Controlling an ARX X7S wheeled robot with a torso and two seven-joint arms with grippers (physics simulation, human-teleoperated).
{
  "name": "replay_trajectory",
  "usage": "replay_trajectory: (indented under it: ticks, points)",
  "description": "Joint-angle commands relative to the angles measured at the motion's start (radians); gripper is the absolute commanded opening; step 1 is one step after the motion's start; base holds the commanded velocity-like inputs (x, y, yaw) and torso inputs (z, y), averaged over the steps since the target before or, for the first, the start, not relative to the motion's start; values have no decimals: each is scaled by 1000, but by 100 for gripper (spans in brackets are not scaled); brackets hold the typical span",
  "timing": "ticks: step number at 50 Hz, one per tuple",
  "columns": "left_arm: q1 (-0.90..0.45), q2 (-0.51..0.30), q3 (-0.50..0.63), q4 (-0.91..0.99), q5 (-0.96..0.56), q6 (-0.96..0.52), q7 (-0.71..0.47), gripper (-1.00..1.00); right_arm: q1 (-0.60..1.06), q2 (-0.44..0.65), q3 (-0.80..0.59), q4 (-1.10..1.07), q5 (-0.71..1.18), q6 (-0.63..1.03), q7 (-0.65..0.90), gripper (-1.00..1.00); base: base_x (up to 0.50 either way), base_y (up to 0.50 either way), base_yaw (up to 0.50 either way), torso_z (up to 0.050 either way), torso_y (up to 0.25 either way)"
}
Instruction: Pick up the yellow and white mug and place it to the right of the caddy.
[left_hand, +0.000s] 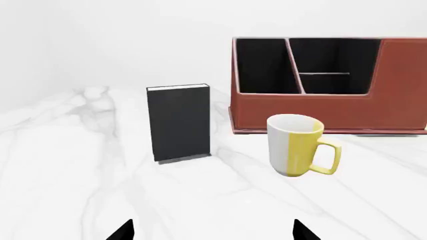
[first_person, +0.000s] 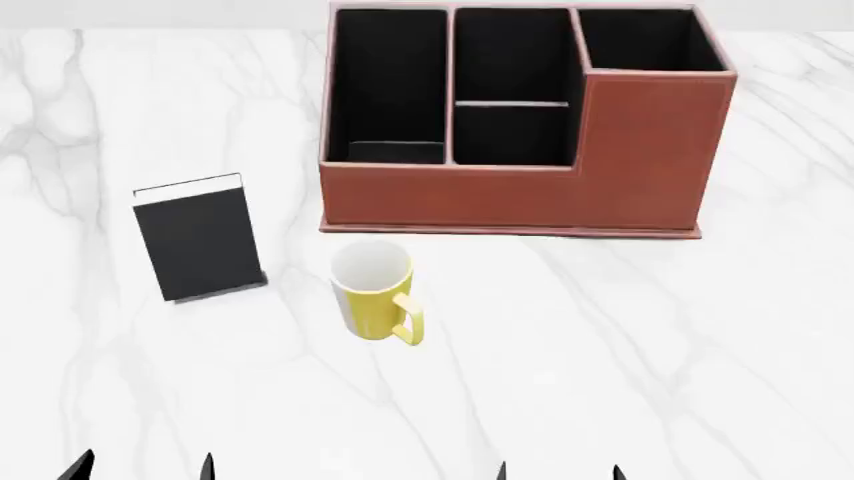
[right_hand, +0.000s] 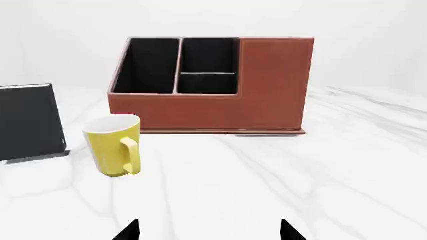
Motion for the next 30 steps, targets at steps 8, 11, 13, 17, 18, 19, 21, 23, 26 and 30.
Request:
replay_trajectory:
  ticks: [8, 11, 13, 17, 18, 19, 21, 23, 26, 30]
  points:
    - [-3, -38, 44, -4, -39, 1, -46, 100, -8, 39, -52, -5, 33, -4, 44, 100, 0, 0, 0, 0, 0]
    - [-4, -45, 51, -4, -45, 1, -54, 100, -8, 46, -60, -5, 39, -6, 51, 100, 0, 0, 0, 0, 0]
    - [-4, -48, 55, -5, -48, 2, -62, 100, -7, 50, -65, -3, 40, -5, 56, 100, 0, 0, 0, 0, 0]
    - [0, -54, 62, 2, -52, 5, -75, 100, -9, 54, -66, -8, 47, -10, 75, 100, 0, 0, 0, 0, 0]
    - [1, -56, 63, 4, -55, 6, -78, 100, -10, 55, -65, -10, 51, -9, 78, 100, 0, 0, 0, 0, 0]
    - [4, -57, 63, 9, -59, 11, -79, 100, -10, 57, -65, -11, 52, -9, 83, 100, 0, 0, 0, 0, 0]
    - [11, -61, 65, 23, -70, 14, -78, 100, -15, 59, -62, -27, 66, 4, 87, 100, 0, 0, 0, 0, 0]
    - [16, -64, 66, 33, -76, 17, -80, 100, -17, 57, -47, -50, 102, 35, 90, 100, 0, 0, 0, 0, 0]
    - [26, -66, 59, 82, -70, 6, -111, 100, -35, 74, -63, -145, 68, 59, 112, 100, 0, 0, 0, 0, 0]
    - [38, -75, 66, 213, -30, -72, -157, 100, -54, 90, -68, -333, 79, 142, 119, 100, 0, 0, 0, 0, 0]
